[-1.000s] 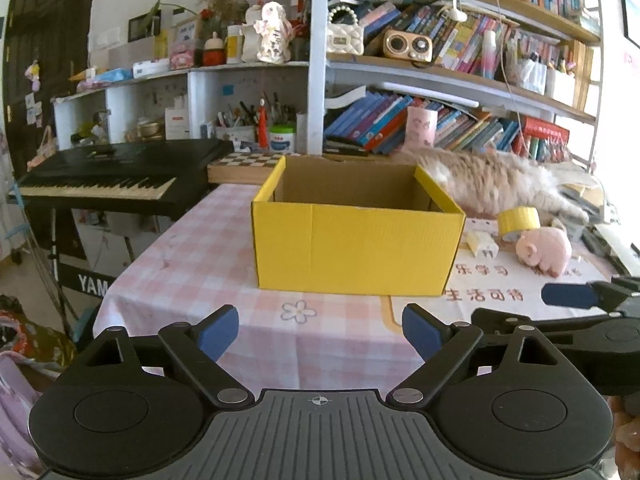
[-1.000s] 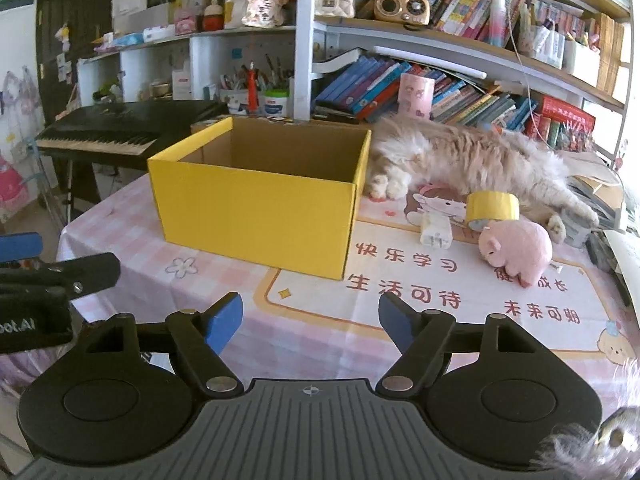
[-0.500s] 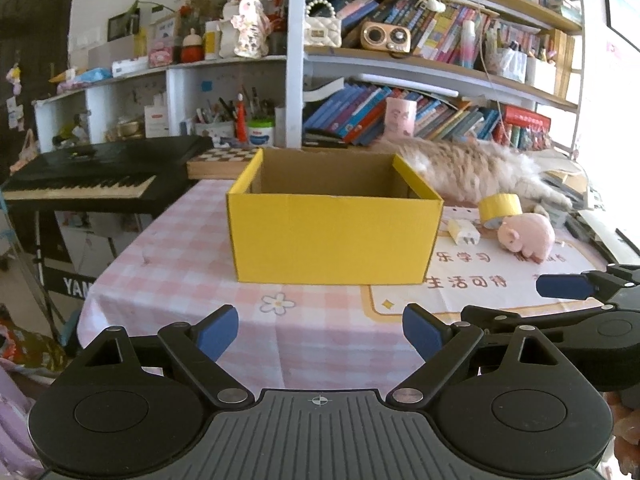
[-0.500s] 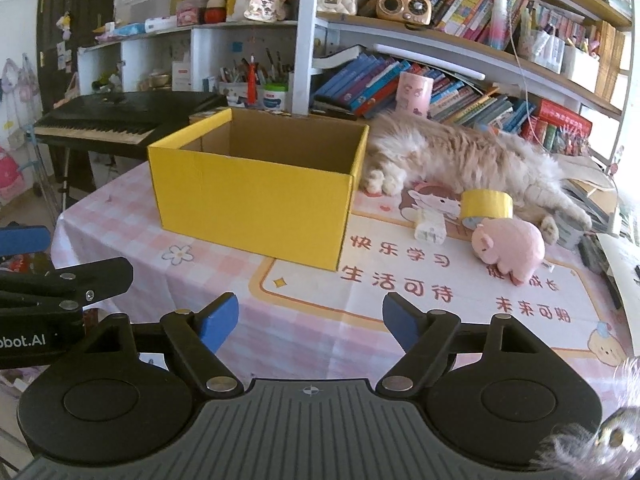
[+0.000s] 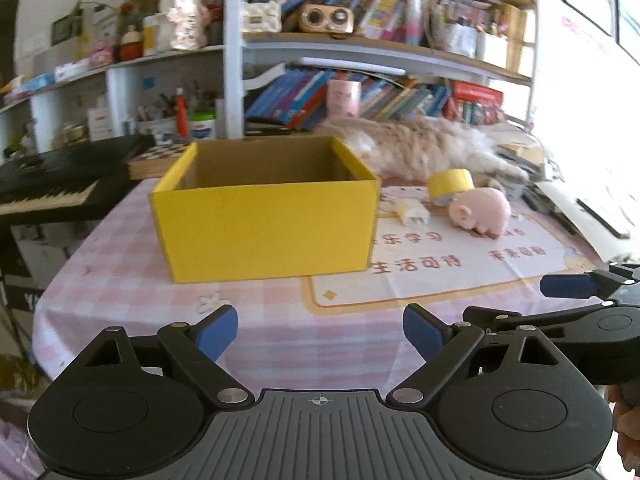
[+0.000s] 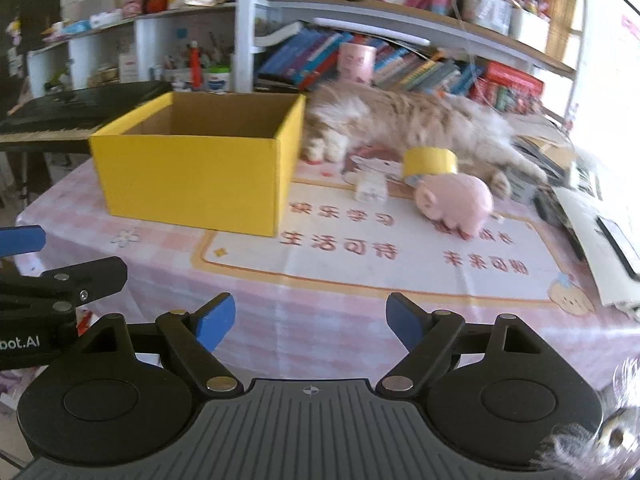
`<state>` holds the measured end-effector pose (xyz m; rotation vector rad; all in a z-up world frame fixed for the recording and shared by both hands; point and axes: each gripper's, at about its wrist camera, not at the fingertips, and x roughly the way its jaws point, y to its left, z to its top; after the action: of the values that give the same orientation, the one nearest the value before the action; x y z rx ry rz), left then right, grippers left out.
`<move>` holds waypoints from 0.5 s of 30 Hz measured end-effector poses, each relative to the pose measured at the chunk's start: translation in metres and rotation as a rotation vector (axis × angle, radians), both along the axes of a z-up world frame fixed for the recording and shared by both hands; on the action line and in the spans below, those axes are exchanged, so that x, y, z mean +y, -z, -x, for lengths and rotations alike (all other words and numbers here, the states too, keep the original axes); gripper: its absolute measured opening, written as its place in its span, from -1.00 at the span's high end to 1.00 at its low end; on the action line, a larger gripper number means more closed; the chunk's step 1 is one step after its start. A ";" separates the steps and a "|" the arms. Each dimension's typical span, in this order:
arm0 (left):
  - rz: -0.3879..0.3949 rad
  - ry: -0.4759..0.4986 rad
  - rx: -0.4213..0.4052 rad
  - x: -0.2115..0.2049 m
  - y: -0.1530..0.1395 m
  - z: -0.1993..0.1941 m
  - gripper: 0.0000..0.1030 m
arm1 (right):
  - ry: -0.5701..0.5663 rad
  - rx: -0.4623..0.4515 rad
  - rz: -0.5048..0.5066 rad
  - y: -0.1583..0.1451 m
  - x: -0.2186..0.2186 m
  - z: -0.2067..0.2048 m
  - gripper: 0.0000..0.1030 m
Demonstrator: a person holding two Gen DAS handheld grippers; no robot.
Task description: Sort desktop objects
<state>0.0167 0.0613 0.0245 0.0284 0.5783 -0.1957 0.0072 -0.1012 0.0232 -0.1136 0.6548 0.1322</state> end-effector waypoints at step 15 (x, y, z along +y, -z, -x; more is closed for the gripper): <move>-0.006 0.128 0.017 -0.046 0.004 -0.025 -0.79 | 0.133 0.033 0.018 0.004 -0.041 -0.009 -0.59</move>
<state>0.0415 0.0150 0.0207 0.0701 0.5948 -0.3187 0.0162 -0.1425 0.0197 -0.0850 0.6951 -0.0003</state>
